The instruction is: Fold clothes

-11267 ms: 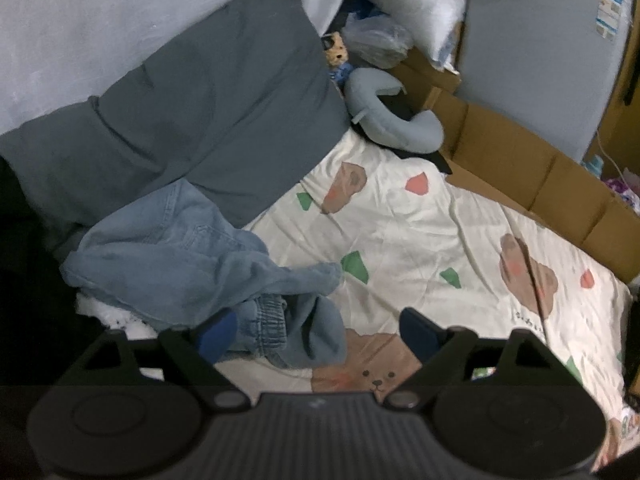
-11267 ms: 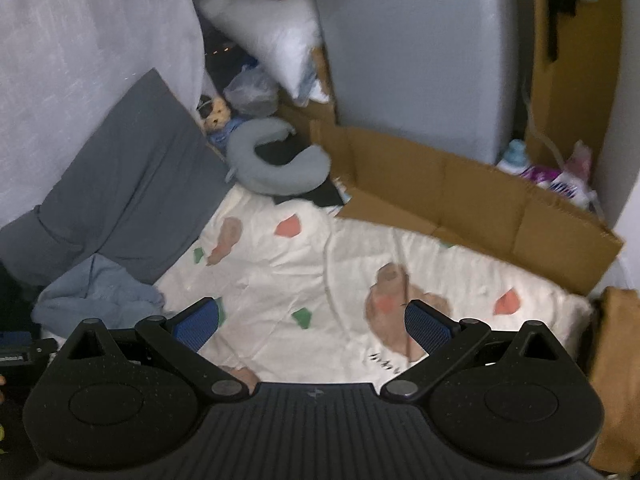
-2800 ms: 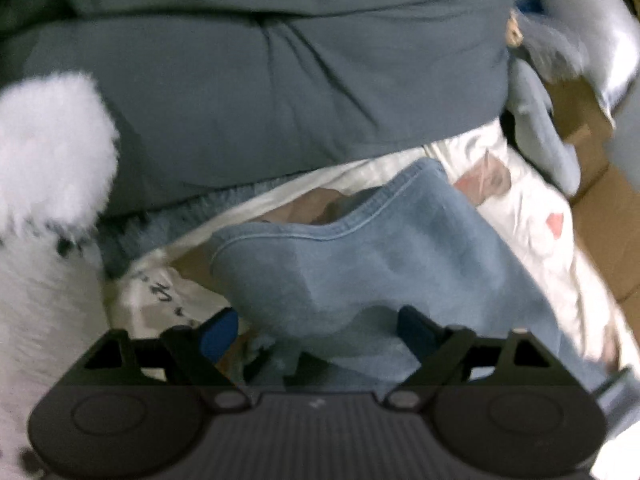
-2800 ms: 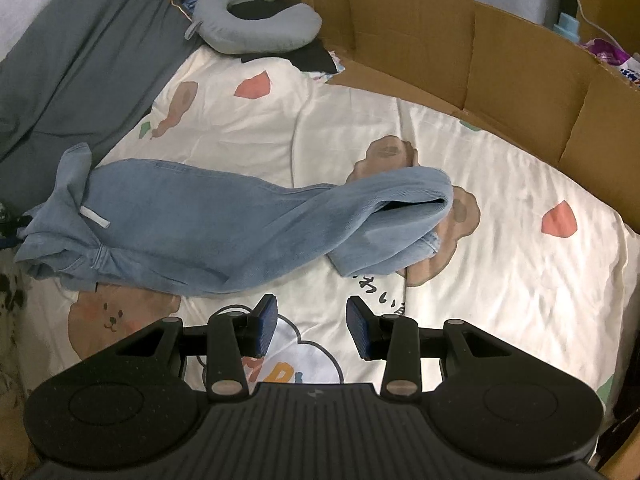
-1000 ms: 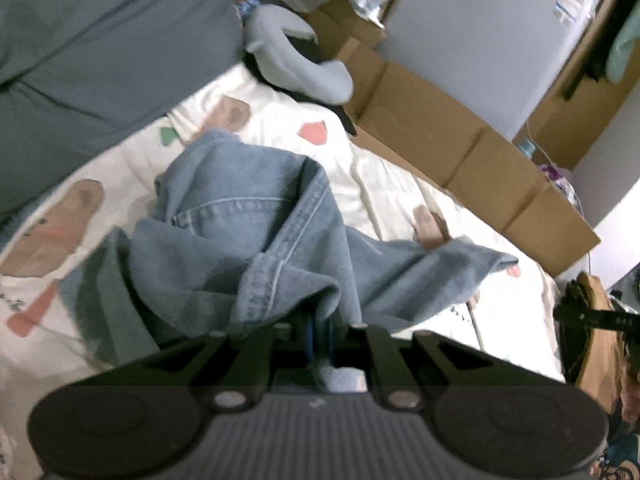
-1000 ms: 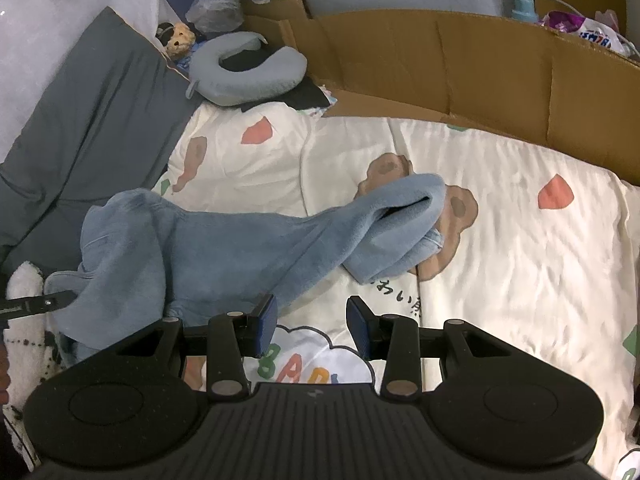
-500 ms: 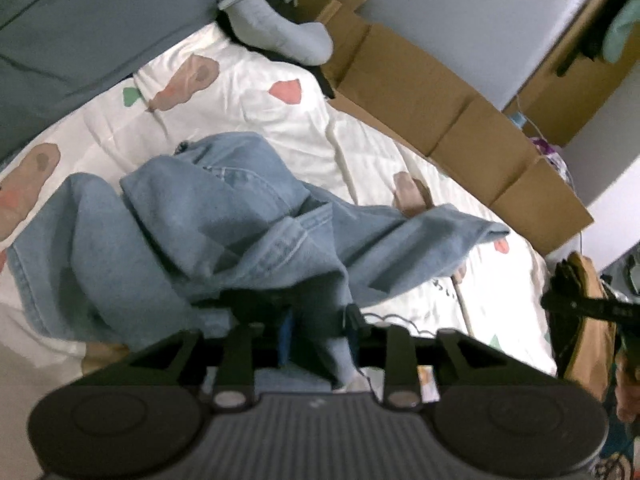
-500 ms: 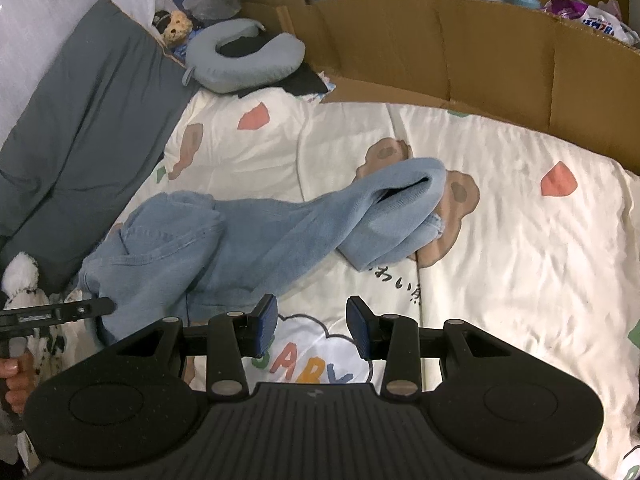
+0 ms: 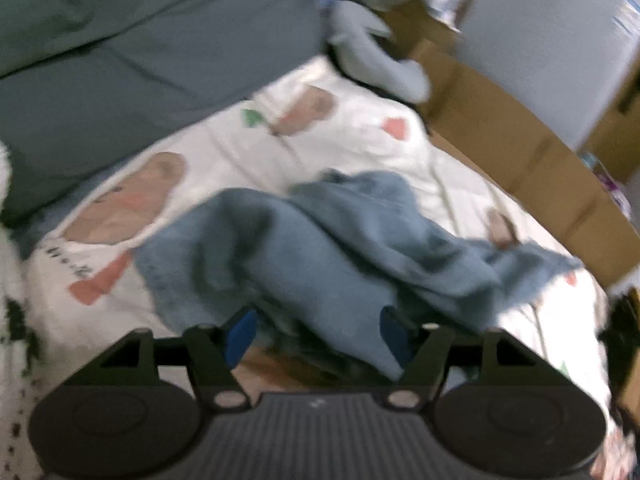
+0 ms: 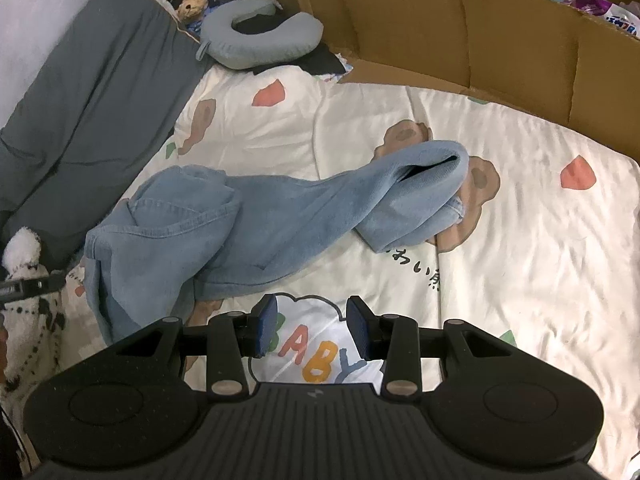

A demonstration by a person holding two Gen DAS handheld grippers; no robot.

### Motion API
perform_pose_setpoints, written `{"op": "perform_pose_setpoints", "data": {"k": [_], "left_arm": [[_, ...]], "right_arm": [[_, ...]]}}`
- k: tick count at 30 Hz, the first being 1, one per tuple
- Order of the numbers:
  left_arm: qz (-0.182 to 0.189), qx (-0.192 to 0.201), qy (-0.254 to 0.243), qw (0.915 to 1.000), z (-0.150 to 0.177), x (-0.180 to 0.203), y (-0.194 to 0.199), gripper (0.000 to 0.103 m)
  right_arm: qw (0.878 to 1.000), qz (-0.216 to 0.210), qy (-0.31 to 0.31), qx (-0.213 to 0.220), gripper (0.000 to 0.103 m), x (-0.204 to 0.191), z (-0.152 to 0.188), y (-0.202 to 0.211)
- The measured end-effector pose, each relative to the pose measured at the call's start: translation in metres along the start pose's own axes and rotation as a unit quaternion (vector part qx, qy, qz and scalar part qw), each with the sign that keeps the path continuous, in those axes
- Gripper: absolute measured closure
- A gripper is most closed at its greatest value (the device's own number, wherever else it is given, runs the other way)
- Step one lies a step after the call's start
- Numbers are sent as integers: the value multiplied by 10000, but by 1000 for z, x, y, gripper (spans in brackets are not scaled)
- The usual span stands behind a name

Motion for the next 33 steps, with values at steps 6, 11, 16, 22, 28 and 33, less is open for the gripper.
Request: {"op": "perform_pose_setpoints", "data": {"k": [6,11,16,22,28,33], "left_arm": [[-233,110,590,9979,-13,-36,-23,27],[-292,166,873,9956,-30,-48,-47,25],[-391,229,1200,9917,-46,-59,-73,24],[-578,68,1577,9858,-56,-74,-108,24],[-354,-264,1614,9859,-42,-77,-119,87],[-280,-229,1023,9941,-39,-62,-98,93]], "right_arm": [[9999,70,41,-81,58,4,2,-6],[9997,127,105,-171,58,6,6,-14],[9993,182,191,-269,58,8,10,-23],[9990,202,191,-350,58,9,14,-29],[9990,189,183,-372,58,9,16,-30],[9991,170,169,-349,58,7,16,-27]]}}
Point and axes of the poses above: each gripper's, at about its wrist camera, not at the fingertips, and y roughly against the way its jaws point, x to its right, z to its underside, the point moved 7 cm from there along -y, roughly the way its jaws point, and after that the axes turned 11 degrees about -y, right-handed, at the moved point
